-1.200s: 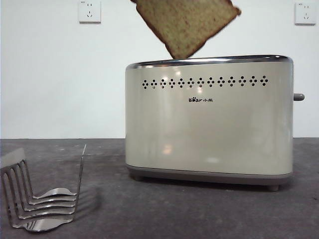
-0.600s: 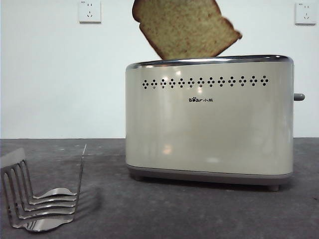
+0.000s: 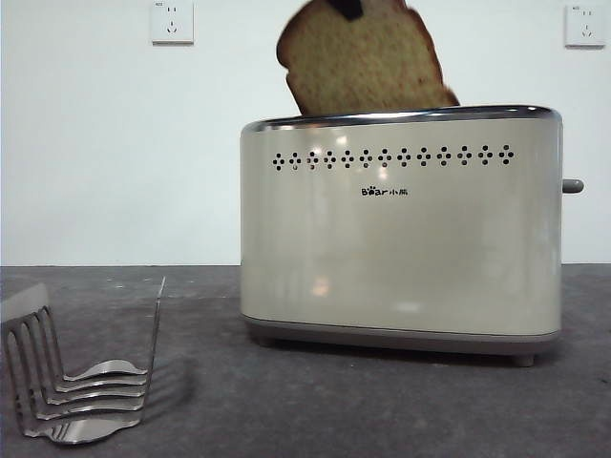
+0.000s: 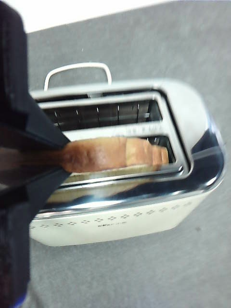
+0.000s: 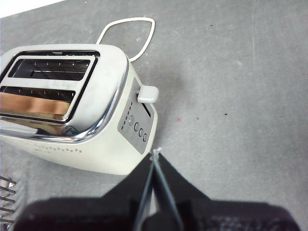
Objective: Pick up a slice of bread from the rack,put the bread on the toaster,press the button
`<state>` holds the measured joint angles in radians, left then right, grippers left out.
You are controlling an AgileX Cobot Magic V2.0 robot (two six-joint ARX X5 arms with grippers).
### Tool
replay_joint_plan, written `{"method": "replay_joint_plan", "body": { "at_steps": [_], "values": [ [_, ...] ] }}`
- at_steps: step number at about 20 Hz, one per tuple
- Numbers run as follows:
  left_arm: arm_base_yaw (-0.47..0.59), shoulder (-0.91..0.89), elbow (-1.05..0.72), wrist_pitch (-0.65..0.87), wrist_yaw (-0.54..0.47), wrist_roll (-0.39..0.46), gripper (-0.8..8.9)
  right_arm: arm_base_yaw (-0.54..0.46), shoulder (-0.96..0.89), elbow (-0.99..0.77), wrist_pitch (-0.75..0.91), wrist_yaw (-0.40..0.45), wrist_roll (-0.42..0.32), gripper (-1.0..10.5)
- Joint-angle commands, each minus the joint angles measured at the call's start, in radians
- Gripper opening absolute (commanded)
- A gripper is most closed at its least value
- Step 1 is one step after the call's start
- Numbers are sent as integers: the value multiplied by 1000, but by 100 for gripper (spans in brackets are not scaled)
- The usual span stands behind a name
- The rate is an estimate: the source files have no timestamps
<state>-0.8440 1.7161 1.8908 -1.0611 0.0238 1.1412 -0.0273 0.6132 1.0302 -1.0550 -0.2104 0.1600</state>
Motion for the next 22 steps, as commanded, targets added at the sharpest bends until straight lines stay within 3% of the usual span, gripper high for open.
{"method": "replay_joint_plan", "body": {
  "at_steps": [1,17,18,22],
  "values": [
    [-18,47,0,1,-44,-16,-9,1,-1,5,-1,-3,-10,0],
    [-78,134,0,83,-44,-72,6,1,-1,5,-9,-3,-31,0],
    [-78,134,0,83,-44,-74,31,1,-1,5,-9,-3,-31,0],
    [-78,132,0,87,-48,-76,313,1,-1,5,-14,-3,-31,0]
  ]
}}
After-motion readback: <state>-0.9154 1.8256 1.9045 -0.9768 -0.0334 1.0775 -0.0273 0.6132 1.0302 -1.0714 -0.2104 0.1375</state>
